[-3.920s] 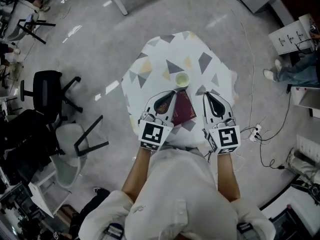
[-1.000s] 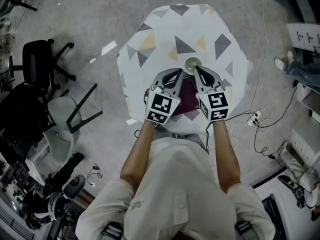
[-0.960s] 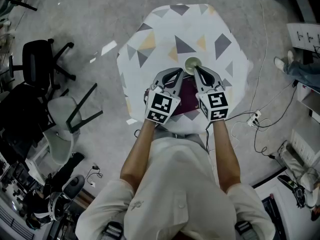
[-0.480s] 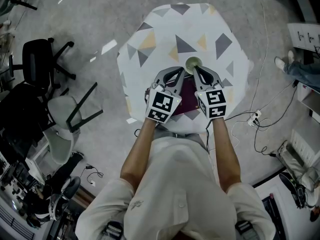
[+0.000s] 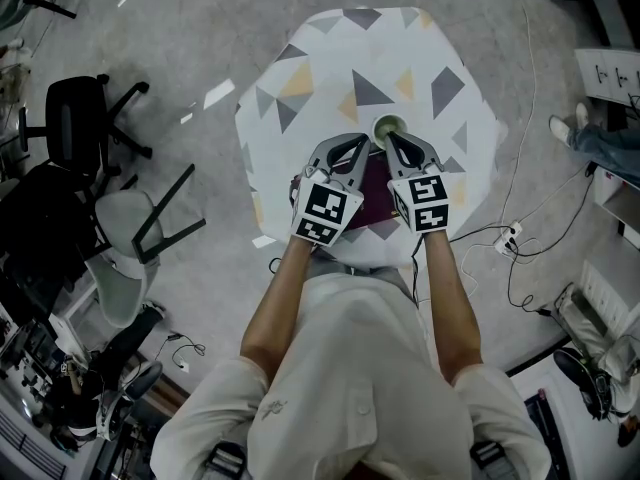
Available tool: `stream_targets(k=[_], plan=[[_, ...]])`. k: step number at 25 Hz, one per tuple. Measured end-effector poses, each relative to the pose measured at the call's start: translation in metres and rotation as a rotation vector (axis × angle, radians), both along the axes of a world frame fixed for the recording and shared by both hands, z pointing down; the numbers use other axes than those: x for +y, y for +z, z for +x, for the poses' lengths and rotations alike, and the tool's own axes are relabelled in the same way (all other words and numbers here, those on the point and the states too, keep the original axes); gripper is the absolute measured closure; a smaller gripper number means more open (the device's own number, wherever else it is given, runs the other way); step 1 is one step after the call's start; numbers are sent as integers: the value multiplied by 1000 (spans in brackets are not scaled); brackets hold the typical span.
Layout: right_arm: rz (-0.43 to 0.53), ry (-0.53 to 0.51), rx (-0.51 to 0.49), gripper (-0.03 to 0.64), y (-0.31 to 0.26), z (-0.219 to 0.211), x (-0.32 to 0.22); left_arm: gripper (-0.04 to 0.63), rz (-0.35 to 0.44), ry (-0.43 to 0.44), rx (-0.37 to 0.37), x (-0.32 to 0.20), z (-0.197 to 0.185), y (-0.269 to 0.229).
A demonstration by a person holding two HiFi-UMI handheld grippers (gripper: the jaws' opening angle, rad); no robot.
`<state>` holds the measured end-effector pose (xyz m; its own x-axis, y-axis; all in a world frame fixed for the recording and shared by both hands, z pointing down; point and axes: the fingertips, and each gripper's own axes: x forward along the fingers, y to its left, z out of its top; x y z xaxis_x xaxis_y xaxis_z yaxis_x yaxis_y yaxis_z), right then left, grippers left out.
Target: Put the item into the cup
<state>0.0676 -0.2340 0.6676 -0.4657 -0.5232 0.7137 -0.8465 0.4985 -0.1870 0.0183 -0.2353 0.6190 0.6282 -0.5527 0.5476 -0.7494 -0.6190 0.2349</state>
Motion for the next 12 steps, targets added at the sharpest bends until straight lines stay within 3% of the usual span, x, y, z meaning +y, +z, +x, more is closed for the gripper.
stream_targets(k=[12], plan=[[11,-29,24,583,-4,-7,0,583,19,-11,-6,5,-4,-9]])
